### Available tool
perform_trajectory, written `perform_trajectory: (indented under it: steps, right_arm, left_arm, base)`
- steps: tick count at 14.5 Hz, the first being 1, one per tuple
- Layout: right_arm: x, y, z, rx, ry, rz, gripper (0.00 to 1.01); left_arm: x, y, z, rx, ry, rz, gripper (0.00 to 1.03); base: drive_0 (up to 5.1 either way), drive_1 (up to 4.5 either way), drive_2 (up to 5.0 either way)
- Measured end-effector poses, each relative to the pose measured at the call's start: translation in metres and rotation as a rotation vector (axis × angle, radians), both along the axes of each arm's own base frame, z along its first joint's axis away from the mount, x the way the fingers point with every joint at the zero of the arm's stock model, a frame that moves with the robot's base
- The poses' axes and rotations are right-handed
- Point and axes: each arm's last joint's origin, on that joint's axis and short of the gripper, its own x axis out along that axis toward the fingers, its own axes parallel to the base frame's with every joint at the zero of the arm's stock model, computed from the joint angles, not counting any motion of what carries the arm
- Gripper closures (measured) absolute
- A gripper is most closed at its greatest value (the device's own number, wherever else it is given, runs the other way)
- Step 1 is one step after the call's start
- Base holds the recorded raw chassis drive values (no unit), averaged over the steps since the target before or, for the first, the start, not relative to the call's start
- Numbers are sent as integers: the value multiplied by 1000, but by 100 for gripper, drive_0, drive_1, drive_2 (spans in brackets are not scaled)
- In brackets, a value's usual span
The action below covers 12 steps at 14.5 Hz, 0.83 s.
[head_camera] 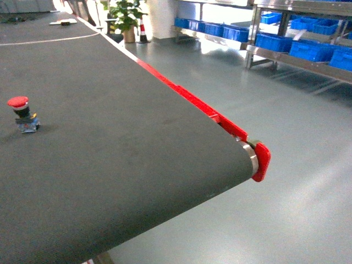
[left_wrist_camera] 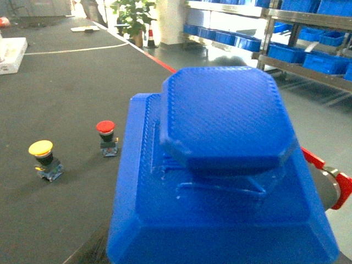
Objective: Pick blue part to blue bin on bottom shelf
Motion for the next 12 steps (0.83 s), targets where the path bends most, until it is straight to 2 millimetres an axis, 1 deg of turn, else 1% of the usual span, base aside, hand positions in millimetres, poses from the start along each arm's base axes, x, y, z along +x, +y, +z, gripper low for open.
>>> perform_trajectory:
  steps: [12]
  right_arm:
    - [0,0,0,0,0,0,3]
  left_arm:
    - [0,0,0,-1,0,0,59]
  base:
    - [-158,-158,-158]
